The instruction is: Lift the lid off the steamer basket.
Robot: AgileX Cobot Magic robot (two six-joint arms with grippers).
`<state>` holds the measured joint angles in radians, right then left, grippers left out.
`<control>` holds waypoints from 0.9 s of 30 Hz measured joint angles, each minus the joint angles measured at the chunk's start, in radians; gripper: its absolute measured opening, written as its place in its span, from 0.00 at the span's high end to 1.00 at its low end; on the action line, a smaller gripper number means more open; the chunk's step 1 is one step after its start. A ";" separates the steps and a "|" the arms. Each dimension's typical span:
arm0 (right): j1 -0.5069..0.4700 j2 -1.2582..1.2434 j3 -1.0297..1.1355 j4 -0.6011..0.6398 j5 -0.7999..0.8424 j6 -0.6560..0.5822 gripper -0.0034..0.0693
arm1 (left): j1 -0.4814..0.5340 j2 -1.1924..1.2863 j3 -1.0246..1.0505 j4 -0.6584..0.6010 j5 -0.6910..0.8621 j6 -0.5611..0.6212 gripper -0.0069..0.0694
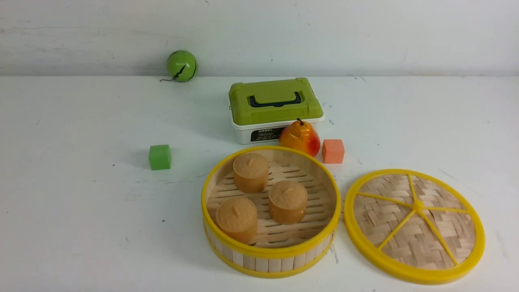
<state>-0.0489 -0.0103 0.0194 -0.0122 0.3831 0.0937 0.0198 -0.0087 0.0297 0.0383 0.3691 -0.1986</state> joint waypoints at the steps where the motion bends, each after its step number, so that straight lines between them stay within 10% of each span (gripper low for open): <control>1: 0.000 0.000 0.000 0.000 0.000 0.000 0.94 | 0.000 0.000 0.000 0.000 0.000 0.000 0.60; 27: 0.000 0.000 0.000 0.000 0.000 0.000 0.90 | 0.000 0.000 0.000 0.000 0.000 0.000 0.60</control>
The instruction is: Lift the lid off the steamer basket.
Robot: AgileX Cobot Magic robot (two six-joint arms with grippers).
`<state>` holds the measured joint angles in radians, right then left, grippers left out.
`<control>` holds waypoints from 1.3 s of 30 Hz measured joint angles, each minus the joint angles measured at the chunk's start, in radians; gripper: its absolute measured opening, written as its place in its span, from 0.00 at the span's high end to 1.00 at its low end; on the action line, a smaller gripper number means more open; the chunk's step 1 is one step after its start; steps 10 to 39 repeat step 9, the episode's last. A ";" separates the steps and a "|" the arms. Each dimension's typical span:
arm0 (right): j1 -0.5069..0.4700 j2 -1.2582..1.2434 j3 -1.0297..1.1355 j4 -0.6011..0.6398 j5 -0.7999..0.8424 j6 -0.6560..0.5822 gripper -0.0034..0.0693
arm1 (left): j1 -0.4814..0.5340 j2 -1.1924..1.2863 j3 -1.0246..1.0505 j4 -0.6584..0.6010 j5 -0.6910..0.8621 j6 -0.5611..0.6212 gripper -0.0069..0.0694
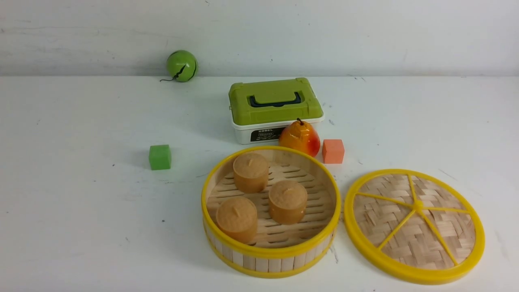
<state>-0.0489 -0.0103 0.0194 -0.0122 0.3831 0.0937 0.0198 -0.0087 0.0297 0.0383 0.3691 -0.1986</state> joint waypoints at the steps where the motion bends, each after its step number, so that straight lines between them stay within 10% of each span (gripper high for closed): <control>1: 0.000 0.000 0.000 0.000 0.000 0.000 0.90 | 0.000 0.000 0.000 0.000 0.000 0.000 0.60; 39: 0.000 0.000 0.000 0.000 0.000 0.000 0.88 | 0.000 0.000 0.000 0.000 0.000 0.000 0.60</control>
